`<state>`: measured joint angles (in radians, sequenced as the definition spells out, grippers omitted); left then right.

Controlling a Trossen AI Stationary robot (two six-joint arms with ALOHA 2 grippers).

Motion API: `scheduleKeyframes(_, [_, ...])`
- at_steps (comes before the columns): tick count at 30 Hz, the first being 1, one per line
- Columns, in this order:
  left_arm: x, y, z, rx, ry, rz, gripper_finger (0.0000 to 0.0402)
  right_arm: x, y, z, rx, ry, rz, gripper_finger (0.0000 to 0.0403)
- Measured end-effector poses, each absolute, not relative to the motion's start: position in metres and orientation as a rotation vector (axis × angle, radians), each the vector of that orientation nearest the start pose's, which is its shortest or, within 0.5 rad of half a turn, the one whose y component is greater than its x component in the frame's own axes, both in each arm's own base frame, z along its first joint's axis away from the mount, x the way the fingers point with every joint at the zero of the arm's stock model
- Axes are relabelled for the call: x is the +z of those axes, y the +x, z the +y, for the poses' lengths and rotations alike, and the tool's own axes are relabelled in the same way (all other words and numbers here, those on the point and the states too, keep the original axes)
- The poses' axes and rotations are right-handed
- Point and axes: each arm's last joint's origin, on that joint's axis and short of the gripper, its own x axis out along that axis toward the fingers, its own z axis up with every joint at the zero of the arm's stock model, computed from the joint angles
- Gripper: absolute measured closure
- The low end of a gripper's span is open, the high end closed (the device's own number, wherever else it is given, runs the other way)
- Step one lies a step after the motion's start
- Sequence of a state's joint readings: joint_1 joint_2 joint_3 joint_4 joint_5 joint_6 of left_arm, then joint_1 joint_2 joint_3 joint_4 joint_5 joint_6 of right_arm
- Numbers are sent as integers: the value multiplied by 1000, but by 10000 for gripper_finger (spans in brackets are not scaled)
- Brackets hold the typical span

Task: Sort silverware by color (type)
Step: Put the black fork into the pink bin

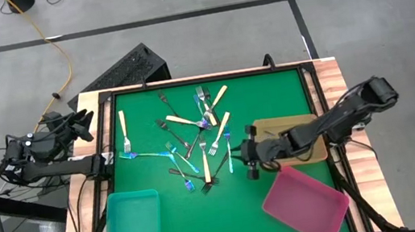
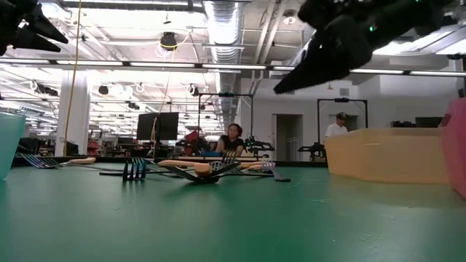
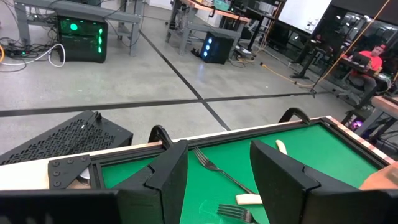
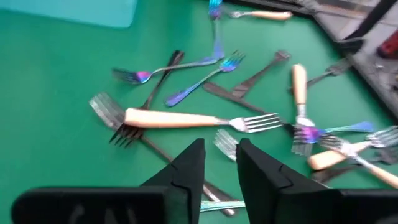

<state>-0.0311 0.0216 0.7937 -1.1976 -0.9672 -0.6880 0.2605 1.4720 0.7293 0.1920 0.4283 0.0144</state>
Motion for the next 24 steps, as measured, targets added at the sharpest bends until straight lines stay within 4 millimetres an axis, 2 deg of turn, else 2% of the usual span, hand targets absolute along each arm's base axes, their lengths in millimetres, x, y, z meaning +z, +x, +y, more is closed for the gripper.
scheduleKeyframes(5, [288, -33, 25, 1004, -419, 54, 243, 177, 301, 64, -101, -146, 538, 241])
scheduleKeyframes(9, [288, -33, 25, 1004, -418, 54, 243, 169, 314, 63, -75, -182, 563, 219])
scheduleKeyframes(14, [288, -33, 25, 1004, -418, 54, 243, 169, 339, 60, 5, -202, 574, 217])
scheduleKeyframes(19, [288, -33, 25, 1004, -418, 54, 243, 170, 362, 52, 31, -246, 681, 221])
scheduleKeyframes(24, [288, -33, 25, 1004, -418, 54, 243, 170, 376, 45, 55, -292, 826, 222])
